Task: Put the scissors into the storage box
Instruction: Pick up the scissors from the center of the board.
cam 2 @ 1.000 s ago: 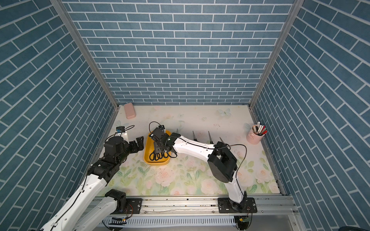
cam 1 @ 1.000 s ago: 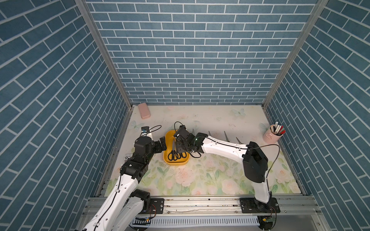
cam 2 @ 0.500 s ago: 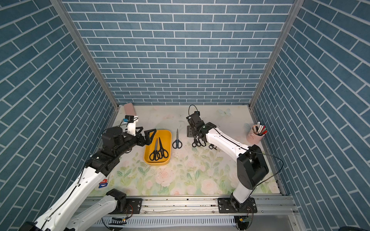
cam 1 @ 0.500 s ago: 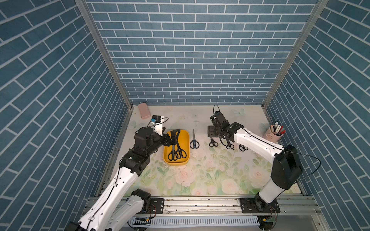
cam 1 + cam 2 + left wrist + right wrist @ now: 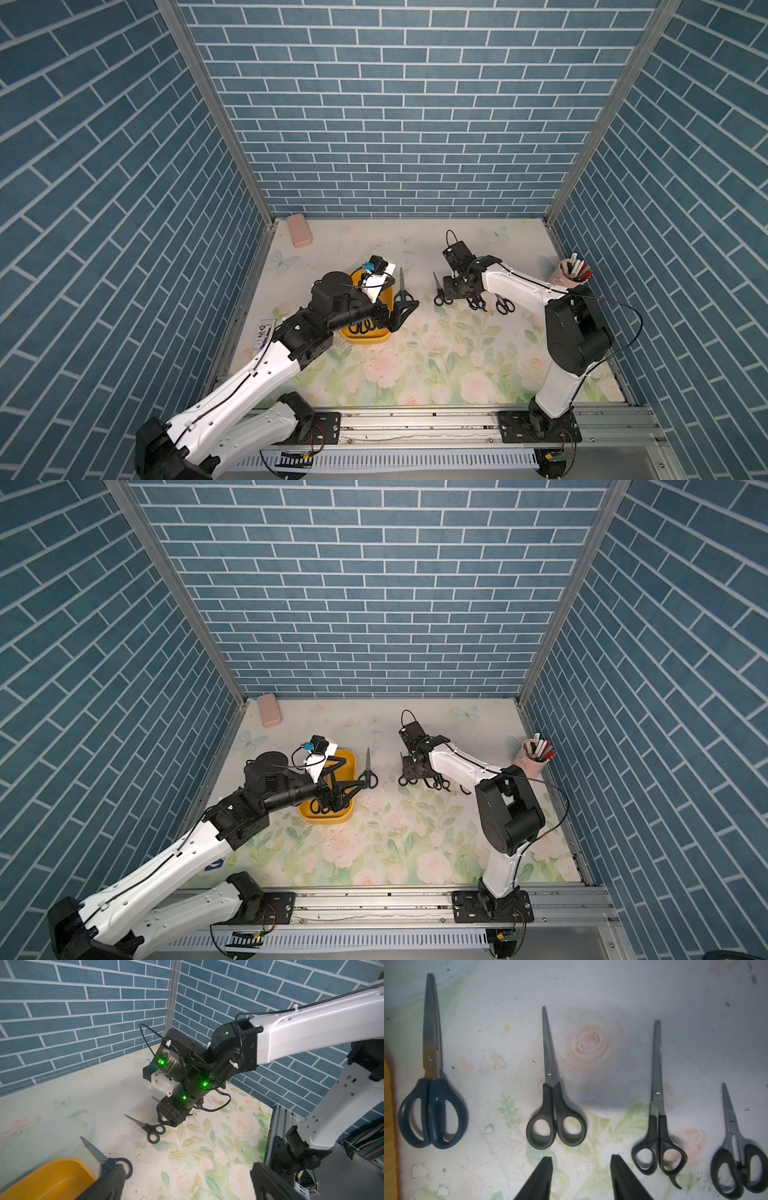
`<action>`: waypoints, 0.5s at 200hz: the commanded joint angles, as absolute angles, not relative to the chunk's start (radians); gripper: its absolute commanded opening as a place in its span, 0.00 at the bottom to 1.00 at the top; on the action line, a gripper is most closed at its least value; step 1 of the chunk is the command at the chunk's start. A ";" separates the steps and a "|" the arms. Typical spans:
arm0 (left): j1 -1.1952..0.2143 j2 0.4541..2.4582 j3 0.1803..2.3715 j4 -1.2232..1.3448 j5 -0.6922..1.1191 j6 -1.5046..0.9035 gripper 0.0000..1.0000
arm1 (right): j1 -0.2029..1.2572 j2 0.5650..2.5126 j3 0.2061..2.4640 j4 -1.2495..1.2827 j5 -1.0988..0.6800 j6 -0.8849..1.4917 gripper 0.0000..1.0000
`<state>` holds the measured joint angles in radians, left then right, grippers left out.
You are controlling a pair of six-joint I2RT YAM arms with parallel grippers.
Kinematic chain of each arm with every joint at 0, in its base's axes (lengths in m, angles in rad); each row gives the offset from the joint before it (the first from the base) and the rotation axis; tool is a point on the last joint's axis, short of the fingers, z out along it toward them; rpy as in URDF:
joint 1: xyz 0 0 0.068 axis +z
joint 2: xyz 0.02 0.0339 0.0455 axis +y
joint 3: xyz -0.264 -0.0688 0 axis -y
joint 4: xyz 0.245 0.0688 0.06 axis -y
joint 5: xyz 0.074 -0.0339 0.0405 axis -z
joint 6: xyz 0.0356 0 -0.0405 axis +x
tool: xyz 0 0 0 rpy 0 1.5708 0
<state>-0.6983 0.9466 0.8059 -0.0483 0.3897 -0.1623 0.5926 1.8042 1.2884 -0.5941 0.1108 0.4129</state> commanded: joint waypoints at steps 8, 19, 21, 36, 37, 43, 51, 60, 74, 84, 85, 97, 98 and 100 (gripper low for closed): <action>-0.703 0.989 0.737 0.011 0.396 -0.158 1.00 | 0.600 1.859 1.349 -0.634 0.095 0.358 0.47; -0.703 0.991 0.728 0.015 0.388 -0.158 1.00 | 0.600 1.882 1.363 -0.639 0.097 0.360 0.47; -0.703 0.991 0.726 0.015 0.387 -0.158 1.00 | 0.601 1.885 1.365 -0.641 0.097 0.360 0.47; -0.703 0.989 0.720 0.016 0.361 -0.154 1.00 | 0.603 1.916 1.375 -0.643 0.098 0.365 0.47; -0.703 0.989 0.720 0.015 0.360 -0.154 1.00 | 0.603 1.917 1.376 -0.643 0.099 0.365 0.47; -0.703 0.989 0.720 0.012 0.351 -0.151 1.00 | 0.602 1.927 1.380 -0.640 0.097 0.364 0.46; -0.703 0.991 0.722 0.005 0.346 -0.144 1.00 | 0.604 1.937 1.385 -0.637 0.095 0.365 0.46; -0.703 0.997 0.726 -0.004 0.342 -0.141 1.00 | 0.607 1.953 1.398 -0.637 0.101 0.367 0.46; -0.703 1.003 0.729 -0.012 0.333 -0.139 1.00 | 0.610 1.967 1.417 -0.643 0.107 0.369 0.45; -0.703 1.009 0.729 -0.014 0.331 -0.140 1.00 | 0.615 1.977 1.429 -0.642 0.106 0.368 0.45; -0.703 1.010 0.729 -0.014 0.332 -0.140 1.00 | 0.615 1.978 1.432 -0.642 0.107 0.368 0.45; -0.703 1.015 0.729 -0.014 0.329 -0.140 1.00 | 0.626 1.993 1.446 -0.648 0.107 0.370 0.45; -0.703 1.015 0.729 -0.014 0.329 -0.140 1.00 | 0.627 1.994 1.446 -0.648 0.106 0.370 0.45; -0.703 1.015 0.729 -0.013 0.328 -0.139 1.00 | 0.628 1.996 1.447 -0.649 0.106 0.370 0.45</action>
<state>-0.6991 1.0042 0.7212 -0.0170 0.3470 -0.1558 0.6064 1.9701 1.4002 -0.6186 0.1009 0.3843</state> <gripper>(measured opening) 0.999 0.452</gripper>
